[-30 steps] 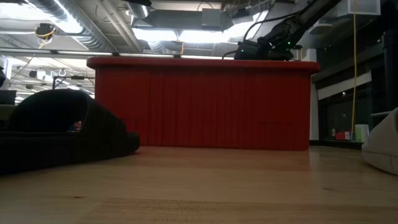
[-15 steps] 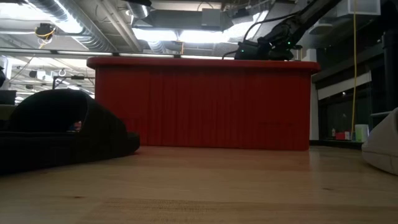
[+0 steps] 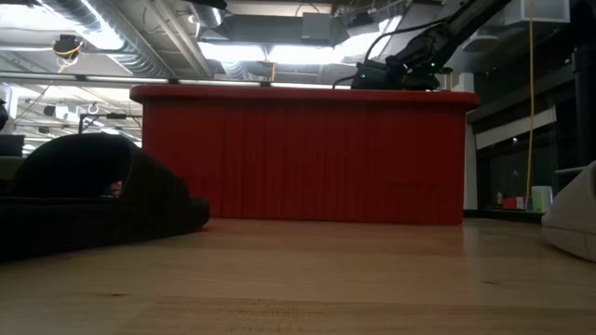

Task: Pick and place slides into bin
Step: Put the right black slide into the red bin, then put the black slide into the red bin

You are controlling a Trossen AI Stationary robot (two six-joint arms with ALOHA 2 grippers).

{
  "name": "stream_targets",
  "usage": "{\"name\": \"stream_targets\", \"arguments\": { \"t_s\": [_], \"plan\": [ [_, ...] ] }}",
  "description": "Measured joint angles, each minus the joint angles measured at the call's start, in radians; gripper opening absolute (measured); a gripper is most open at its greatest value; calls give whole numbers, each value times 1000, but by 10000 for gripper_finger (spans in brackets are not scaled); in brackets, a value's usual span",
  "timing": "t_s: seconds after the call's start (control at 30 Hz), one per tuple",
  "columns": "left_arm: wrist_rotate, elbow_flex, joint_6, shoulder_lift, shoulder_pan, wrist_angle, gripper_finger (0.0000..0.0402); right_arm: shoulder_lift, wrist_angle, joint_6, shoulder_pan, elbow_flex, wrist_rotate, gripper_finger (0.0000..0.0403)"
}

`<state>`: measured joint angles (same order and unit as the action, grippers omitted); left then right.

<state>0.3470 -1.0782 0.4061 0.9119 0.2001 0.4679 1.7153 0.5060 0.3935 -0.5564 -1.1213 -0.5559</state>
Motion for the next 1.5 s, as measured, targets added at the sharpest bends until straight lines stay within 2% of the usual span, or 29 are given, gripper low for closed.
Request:
{"name": "stream_targets", "arguments": {
  "t_s": [0.43,0.6,0.77,0.87,1.17,1.27,1.5],
  "plan": [
    [0,0,-2,0,0,0,3,0,5,-23,-6,-1,21,35],
    [0,0,-1,0,0,0,3,0,6,-79,-7,-1,82,36],
    [0,0,0,0,0,0,3,0,7,-79,-7,-1,91,37],
    [0,0,0,0,0,0,3,0,12,-100,-10,-1,112,56],
    [0,0,-2,0,0,0,3,0,19,-97,-11,-1,113,154],
    [0,0,-2,0,0,0,3,0,19,-70,-11,-1,110,167],
    [0,0,-3,0,0,0,3,-2,44,-57,-10,-39,107,171]
  ]
}}
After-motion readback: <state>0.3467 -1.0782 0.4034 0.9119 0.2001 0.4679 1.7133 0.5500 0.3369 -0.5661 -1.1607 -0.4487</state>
